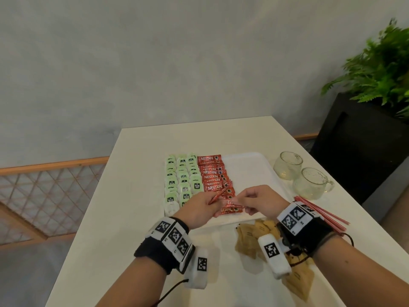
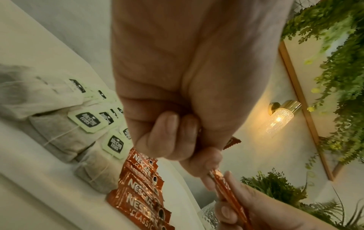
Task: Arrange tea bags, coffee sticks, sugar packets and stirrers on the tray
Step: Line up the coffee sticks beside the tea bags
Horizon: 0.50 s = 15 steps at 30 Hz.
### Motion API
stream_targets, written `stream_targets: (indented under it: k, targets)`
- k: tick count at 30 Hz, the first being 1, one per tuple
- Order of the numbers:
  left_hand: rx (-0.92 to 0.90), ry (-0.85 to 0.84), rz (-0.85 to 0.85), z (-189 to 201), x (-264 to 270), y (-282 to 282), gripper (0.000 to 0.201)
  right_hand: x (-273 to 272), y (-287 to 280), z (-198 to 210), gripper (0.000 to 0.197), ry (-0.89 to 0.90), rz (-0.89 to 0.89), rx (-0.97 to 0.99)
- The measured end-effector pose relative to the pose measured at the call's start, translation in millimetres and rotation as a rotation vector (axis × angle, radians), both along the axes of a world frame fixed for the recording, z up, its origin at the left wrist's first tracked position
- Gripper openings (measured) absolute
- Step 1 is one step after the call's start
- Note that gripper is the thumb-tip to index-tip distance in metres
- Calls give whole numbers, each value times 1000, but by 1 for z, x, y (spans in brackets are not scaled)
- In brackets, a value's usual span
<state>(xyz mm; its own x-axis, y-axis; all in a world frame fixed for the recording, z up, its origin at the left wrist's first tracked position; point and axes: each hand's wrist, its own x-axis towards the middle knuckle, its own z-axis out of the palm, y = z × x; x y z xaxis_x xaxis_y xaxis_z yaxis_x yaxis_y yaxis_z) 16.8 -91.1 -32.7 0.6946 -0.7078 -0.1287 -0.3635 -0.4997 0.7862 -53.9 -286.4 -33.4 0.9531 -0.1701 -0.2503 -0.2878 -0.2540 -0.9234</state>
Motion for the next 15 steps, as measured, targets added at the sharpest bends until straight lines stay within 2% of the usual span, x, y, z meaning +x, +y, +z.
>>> stream_targets:
  k: [4, 7, 12, 15]
  targets:
    - [-7, 30, 40, -3, 1, 4, 37, 0, -9, -3, 20, 32, -56, 90]
    - [-25, 81, 128, -1, 1, 5, 34, 1, -9, -5, 9, 5, -75, 62]
    - [-62, 166, 368, 13, 11, 14, 28, 1, -14, -24, 9, 62, -44, -337]
    - [-80, 173, 405, 11, 17, 21, 29, 3, -15, -37, 7, 127, -24, -426]
